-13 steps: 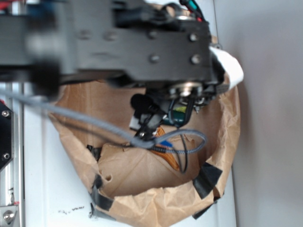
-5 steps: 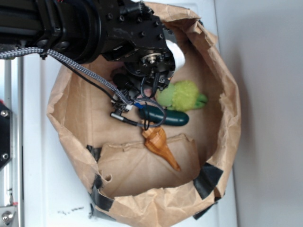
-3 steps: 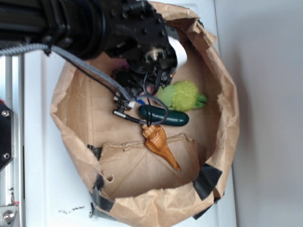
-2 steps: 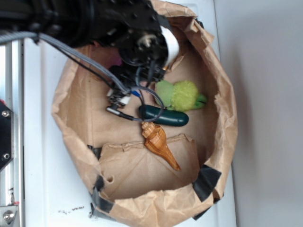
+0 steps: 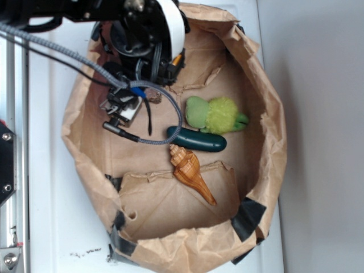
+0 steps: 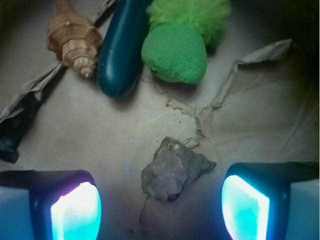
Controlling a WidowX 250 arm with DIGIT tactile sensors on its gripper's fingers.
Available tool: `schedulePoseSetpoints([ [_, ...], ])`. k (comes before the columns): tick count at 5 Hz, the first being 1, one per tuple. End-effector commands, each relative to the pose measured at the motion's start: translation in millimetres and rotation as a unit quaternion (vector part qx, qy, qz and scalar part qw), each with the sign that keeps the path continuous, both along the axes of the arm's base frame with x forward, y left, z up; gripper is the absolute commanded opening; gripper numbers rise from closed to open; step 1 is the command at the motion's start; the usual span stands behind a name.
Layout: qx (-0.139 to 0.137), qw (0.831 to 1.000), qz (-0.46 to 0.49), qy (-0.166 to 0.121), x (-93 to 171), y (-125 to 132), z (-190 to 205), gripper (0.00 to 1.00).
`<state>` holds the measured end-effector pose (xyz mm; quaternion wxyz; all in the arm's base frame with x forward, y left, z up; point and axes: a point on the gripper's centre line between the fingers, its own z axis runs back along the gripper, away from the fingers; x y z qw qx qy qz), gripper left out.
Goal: Grab the rock.
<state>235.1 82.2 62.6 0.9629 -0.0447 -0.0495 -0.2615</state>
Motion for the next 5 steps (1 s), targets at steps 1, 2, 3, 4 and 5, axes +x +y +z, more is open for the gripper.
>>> schedulePoseSetpoints([
  [1, 0.050, 0.998, 0.028, 0.013, 9, 14, -30, 1.00],
  [2, 0.052, 0.998, 0.030, 0.023, 17, 13, -38, 1.00],
  [3, 0.059, 0.997, 0.030, 0.037, 18, 8, -49, 1.00],
  [4, 0.065, 0.996, 0.032, 0.046, 18, 5, -56, 1.00],
  [5, 0.057, 0.996, 0.045, 0.043, 20, 8, -53, 0.00],
])
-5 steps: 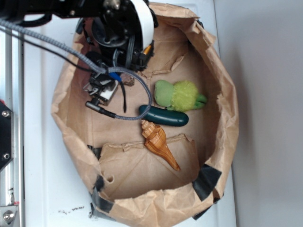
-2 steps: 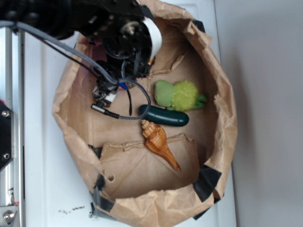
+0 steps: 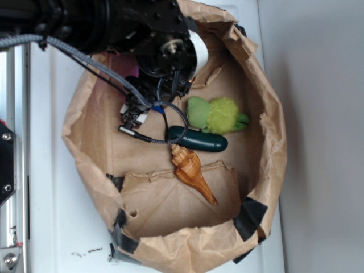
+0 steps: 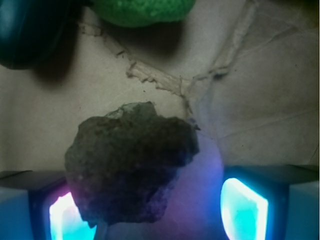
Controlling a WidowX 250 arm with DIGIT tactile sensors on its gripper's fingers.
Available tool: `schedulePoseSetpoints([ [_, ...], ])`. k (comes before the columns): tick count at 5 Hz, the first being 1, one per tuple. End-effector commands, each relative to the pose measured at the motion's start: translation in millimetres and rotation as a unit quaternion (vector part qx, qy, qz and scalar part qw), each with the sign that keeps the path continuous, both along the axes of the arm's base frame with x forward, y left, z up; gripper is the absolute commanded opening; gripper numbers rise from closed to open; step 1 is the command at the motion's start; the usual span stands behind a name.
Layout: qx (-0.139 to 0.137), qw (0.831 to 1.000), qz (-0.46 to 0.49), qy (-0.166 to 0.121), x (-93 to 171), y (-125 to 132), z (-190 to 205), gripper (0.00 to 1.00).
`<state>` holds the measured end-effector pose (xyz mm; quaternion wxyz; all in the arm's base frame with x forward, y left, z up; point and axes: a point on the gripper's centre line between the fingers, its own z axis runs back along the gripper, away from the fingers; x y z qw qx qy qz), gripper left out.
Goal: Grab the rock.
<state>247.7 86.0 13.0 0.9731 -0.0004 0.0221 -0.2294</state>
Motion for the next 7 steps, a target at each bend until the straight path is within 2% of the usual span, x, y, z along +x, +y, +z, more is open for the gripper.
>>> schedulePoseSetpoints([
  [1, -0.013, 1.000, 0.018, -0.022, 9, 5, 6, 0.00],
  [3, -0.043, 0.998, 0.025, -0.036, 9, 10, 35, 0.00],
  [6, -0.089, 0.994, 0.023, -0.067, -4, 16, 82, 0.00],
  [7, -0.094, 0.991, 0.035, -0.086, -8, 12, 105, 0.00],
])
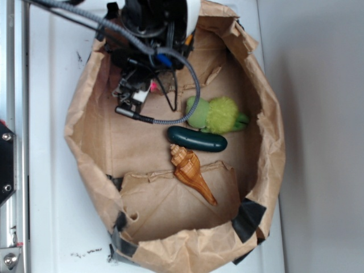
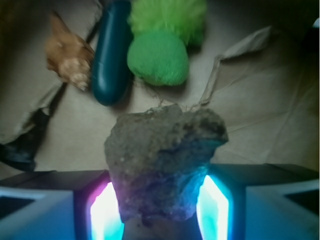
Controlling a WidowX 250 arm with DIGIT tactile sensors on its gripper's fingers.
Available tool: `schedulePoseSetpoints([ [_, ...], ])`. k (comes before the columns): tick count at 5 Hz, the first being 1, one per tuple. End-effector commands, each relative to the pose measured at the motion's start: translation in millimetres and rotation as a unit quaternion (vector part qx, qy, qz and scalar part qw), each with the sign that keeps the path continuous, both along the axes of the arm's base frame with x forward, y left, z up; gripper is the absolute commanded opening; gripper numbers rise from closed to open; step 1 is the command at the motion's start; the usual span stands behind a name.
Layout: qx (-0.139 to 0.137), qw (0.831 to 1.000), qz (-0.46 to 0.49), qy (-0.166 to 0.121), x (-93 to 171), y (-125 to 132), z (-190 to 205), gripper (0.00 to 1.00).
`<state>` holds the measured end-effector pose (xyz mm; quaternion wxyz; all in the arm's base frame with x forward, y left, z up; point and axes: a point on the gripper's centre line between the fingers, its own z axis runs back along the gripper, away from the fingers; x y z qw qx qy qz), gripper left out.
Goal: Grab the rock.
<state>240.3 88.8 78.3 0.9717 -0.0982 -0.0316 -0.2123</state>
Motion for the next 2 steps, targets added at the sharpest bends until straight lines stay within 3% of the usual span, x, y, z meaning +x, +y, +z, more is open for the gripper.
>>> schedulePoseSetpoints([
  [1, 0.015, 0.998, 0.024, -0.055, 2, -5, 57, 0.00],
  [2, 0.034, 0.997, 0.029, -0.067, 9, -29, 78, 0.00],
])
